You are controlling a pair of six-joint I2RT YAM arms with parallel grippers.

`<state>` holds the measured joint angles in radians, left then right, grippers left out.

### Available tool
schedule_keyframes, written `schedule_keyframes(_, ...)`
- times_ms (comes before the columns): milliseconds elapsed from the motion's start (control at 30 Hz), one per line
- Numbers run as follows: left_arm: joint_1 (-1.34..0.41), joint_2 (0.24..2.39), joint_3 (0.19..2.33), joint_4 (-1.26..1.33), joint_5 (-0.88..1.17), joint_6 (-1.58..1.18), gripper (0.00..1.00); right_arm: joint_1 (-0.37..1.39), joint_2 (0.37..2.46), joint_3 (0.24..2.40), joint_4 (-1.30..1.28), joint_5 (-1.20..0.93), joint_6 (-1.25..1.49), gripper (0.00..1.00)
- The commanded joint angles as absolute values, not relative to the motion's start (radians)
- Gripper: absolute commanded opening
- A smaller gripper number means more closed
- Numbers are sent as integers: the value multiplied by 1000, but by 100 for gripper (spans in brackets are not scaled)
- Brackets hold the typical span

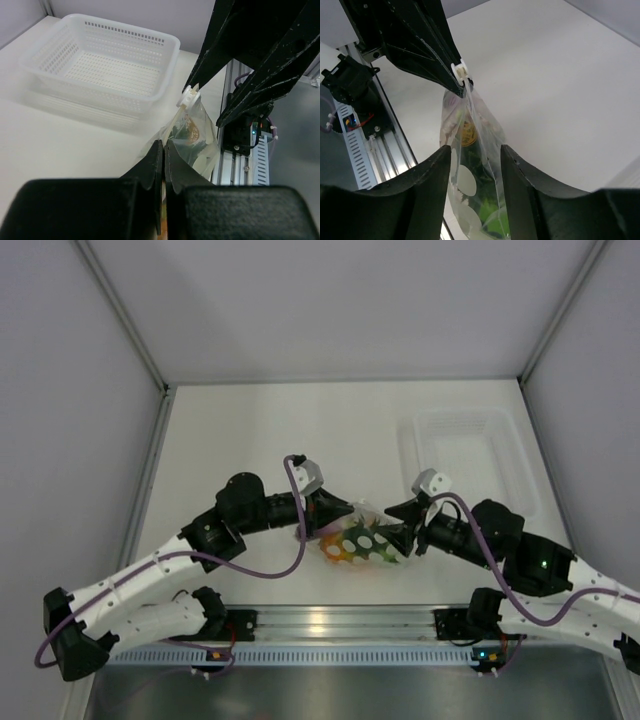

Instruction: Open the zip-top bag and remove the fake food

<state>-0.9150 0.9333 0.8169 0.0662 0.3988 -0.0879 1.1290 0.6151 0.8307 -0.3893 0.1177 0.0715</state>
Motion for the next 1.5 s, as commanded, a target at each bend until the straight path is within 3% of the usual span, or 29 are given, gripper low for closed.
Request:
schedule_keyframes(0,-911,900,831,135,408,-89,0,1118,609,833,-347,97,48,47)
schedule_keyframes(100,-911,900,834,135,426,-92,0,1118,621,845,-341,97,28,58)
schedule_keyframes(400,-911,905,847,135,479,-104,0,1118,745,914,-301,22,-31,61)
schedule_keyframes(500,-911,900,844,135,483,-101,0,1118,788,925,-279,6,-40,49)
schedule_keyframes(533,-911,899,842,135,479,-100,0,1120,801,928,-275,-3,-47,35)
schedule_keyframes(667,-911,882,830,135,469,-100,0,1120,801,930,-265,-21,-51,14)
schedule_keyframes(800,-911,870,819,133,459,-95,0,1118,781,934,-265,-15,-51,18)
schedule_keyframes(833,-911,870,821,135,463,-98,0,1118,775,937,-265,-14,-52,39)
schedule_keyframes(1000,-911,877,825,135,476,-98,0,1118,775,965,-281,-8,-52,40)
schedule_keyframes(1100,-911,882,827,135,479,-97,0,1120,782,982,-288,-8,-52,38)
schedule_keyframes(1200,-911,884,827,135,477,-98,0,1118,795,989,-291,-12,-52,29)
schedule_keyframes(1233,-911,884,827,135,477,-101,0,1118,796,991,-293,-14,-54,18)
schedule_keyframes(1333,-911,879,825,133,466,-101,0,1120,804,986,-298,-23,-57,2)
schedule_keyframes(1467,-911,871,822,135,453,-103,0,1120,793,973,-282,-29,-58,0)
